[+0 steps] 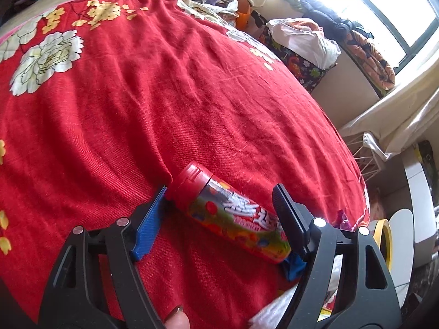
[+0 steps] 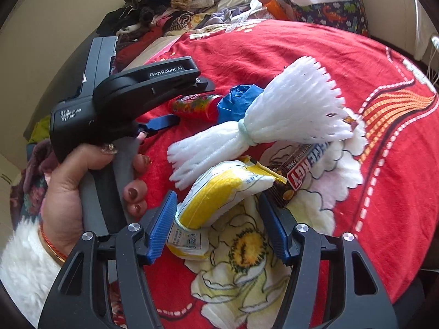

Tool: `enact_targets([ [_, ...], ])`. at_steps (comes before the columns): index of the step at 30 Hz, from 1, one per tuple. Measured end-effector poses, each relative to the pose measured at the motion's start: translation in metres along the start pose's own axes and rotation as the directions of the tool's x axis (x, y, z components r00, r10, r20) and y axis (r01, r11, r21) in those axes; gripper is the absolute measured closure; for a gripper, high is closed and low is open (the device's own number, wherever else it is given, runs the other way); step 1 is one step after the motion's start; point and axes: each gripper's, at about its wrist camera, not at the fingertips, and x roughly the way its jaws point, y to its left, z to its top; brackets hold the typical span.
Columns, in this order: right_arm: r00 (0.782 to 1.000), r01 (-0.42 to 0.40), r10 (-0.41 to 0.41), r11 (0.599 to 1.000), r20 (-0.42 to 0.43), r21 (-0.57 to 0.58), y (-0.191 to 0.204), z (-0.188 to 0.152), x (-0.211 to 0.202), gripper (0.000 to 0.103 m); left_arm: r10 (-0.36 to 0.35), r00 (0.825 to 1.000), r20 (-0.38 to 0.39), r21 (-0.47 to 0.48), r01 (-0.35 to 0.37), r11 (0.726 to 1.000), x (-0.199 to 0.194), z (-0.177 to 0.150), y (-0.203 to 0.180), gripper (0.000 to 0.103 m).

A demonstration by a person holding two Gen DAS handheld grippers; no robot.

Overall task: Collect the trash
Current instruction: 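Grasp the red cylindrical can with the left tool while the right tool grasps the yellow-white packet, then carry the red can and yellow packet over the yellow bin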

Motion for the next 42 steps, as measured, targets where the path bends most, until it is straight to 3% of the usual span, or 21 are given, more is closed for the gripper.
enact_targets([
  [2, 1.0, -0.017, 0.017, 1.0, -0.012, 0.015, -0.002, 0.0, 0.002, 0.052, 0.004, 1.0, -0.003, 0.003, -0.004, 1.0, 0.002, 0.001, 0.001, 0.037],
  [4, 0.999, -0.044, 0.045, 0.998, -0.025, 0.033, -0.004, -0.001, 0.003, 0.066, 0.015, 1.0, -0.004, 0.005, -0.015, 1.0, 0.004, 0.003, 0.002, 0.043],
  [6, 0.997, -0.07, 0.071, 0.996, -0.024, 0.051, -0.007, -0.004, -0.001, 0.07, 0.022, 1.0, -0.003, 0.003, -0.022, 1.0, 0.003, 0.004, 0.002, 0.047],
  [12, 0.997, -0.074, 0.073, 0.997, 0.012, 0.016, -0.004, -0.014, -0.028, 0.071, -0.003, 1.0, -0.007, -0.004, 0.003, 1.0, -0.004, 0.001, 0.004, 0.059],
  [19, 0.996, -0.069, 0.07, 0.997, 0.046, -0.019, -0.006, -0.023, -0.055, 0.072, -0.089, 0.996, 0.0, -0.014, 0.089, 0.996, -0.022, -0.024, -0.003, 0.07],
  [30, 0.994, -0.079, 0.082, 0.996, 0.073, -0.041, -0.01, -0.029, -0.082, 0.075, -0.164, 0.986, 0.01, 0.013, 0.164, 0.986, -0.056, -0.056, -0.019, 0.074],
  [42, 0.984, -0.087, 0.092, 0.996, 0.152, -0.037, -0.012, -0.027, -0.116, 0.076, -0.213, 0.974, 0.081, 0.02, 0.212, 0.977, -0.102, -0.056, -0.018, 0.075],
])
